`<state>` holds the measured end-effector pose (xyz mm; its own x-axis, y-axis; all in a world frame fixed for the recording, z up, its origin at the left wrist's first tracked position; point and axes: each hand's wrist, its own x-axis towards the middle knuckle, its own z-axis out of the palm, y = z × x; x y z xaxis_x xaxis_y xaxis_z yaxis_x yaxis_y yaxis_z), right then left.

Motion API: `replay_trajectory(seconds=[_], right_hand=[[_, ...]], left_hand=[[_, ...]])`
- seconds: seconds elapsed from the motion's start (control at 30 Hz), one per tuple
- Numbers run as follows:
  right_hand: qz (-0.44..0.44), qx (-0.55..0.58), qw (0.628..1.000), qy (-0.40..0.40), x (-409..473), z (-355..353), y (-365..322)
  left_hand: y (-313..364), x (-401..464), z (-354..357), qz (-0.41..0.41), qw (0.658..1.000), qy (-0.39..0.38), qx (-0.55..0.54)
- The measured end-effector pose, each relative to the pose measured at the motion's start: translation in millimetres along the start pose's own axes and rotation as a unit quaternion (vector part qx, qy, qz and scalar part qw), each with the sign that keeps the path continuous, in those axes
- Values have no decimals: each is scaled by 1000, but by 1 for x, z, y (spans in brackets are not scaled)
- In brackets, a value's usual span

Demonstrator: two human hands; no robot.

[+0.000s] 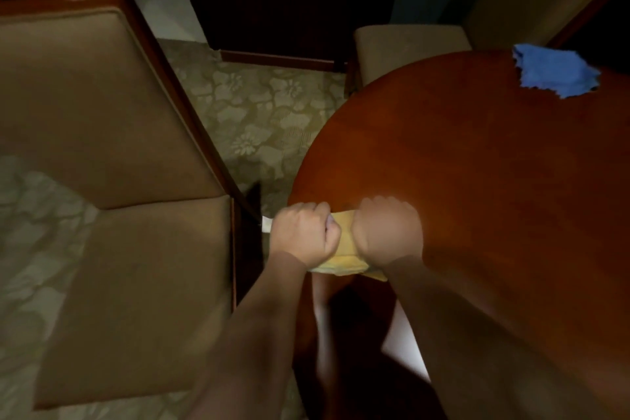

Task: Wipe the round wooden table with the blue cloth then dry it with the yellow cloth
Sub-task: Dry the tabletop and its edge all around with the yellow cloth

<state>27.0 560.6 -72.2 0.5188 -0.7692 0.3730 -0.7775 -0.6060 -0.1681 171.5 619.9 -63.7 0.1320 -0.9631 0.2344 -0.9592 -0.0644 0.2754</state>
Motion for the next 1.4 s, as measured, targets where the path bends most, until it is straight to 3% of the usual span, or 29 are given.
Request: replay_trajectory(seconds=[0.27, 0.57, 0.83, 1.4], right_hand=[[23, -11, 999, -28, 1, -3, -3], [133, -32, 990, 19, 12, 1, -9], [190, -53, 979, 50, 33, 13, -3], [234, -43, 969, 68, 71, 26, 25]], left_hand=[[-5, 9, -3, 43, 999, -31, -2], [-23, 52, 4, 156, 987, -43, -21], [-30, 92, 19, 204, 977, -43, -43], [-23, 149, 29, 215, 975, -56, -14]])
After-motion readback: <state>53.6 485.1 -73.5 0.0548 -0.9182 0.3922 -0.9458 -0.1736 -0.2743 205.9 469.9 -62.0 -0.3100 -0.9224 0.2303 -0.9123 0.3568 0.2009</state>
